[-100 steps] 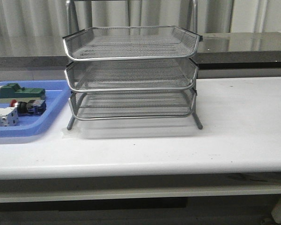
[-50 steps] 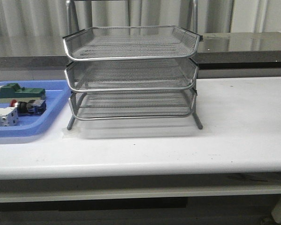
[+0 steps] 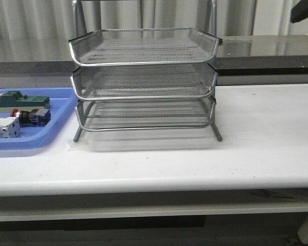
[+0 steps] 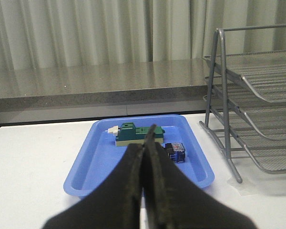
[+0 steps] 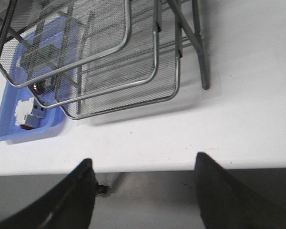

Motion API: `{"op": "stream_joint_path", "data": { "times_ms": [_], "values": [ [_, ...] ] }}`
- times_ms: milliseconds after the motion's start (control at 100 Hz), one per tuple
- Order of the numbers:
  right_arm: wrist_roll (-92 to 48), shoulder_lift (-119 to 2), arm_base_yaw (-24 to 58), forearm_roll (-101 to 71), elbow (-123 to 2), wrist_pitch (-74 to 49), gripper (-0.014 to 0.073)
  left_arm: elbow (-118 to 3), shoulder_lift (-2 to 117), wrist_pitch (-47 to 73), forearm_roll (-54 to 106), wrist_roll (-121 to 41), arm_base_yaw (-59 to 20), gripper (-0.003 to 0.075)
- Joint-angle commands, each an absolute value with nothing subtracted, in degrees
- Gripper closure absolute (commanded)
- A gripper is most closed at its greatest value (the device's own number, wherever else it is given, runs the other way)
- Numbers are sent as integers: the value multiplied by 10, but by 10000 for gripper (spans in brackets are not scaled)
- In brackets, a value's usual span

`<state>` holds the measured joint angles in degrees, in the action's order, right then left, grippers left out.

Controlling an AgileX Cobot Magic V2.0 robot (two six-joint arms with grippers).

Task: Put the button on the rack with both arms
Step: 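Reach the right gripper to the middle wire tray's front edge and grip it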

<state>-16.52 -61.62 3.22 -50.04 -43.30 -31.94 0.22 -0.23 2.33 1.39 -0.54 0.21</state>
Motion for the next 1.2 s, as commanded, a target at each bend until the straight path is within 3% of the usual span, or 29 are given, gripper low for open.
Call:
{"op": "stream_joint_path", "data": {
  "times_ms": [0,470,1190],
  "values": [
    [-252,-651,28,-611,-451,-284,129,21,-21,-27,17,0,2,741],
    [-515,-876,47,-881,-512,-306,129,21,-21,-27,17,0,2,741],
    [-521,-1054,84,-919,-676,-325,144,21,-21,-27,17,0,2,741]
  ]
}}
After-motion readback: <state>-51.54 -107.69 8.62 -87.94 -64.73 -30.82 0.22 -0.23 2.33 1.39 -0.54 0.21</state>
